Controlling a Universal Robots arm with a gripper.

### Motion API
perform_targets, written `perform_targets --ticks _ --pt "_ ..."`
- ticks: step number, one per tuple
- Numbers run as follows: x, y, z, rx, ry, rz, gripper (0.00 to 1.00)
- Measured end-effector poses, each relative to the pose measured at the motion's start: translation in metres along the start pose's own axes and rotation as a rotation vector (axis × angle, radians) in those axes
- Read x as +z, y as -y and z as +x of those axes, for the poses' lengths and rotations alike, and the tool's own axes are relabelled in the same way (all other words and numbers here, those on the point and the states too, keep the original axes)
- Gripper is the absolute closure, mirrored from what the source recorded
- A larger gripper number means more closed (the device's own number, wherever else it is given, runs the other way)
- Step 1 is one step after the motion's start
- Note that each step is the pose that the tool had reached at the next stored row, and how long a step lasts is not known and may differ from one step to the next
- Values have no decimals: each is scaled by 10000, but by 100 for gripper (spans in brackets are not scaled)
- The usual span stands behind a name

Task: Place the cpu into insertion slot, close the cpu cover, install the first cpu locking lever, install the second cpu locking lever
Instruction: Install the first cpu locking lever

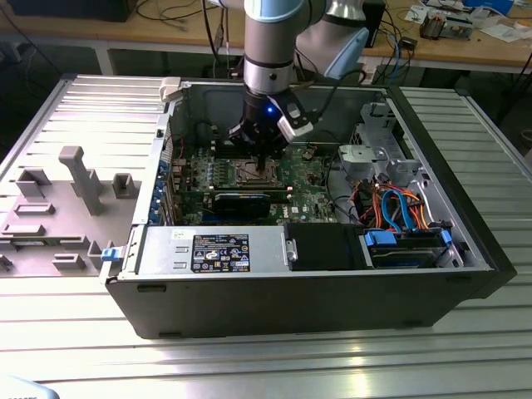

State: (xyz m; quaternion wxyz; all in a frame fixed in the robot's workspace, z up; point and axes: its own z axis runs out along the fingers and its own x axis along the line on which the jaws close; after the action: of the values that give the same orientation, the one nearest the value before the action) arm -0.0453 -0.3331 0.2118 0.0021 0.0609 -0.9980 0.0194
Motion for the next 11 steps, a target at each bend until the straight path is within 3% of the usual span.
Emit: perform_targets --ticks 3,11 --pt "-30 31 5 1 0 1 89" --pt "-192 37 5 0 0 1 89"
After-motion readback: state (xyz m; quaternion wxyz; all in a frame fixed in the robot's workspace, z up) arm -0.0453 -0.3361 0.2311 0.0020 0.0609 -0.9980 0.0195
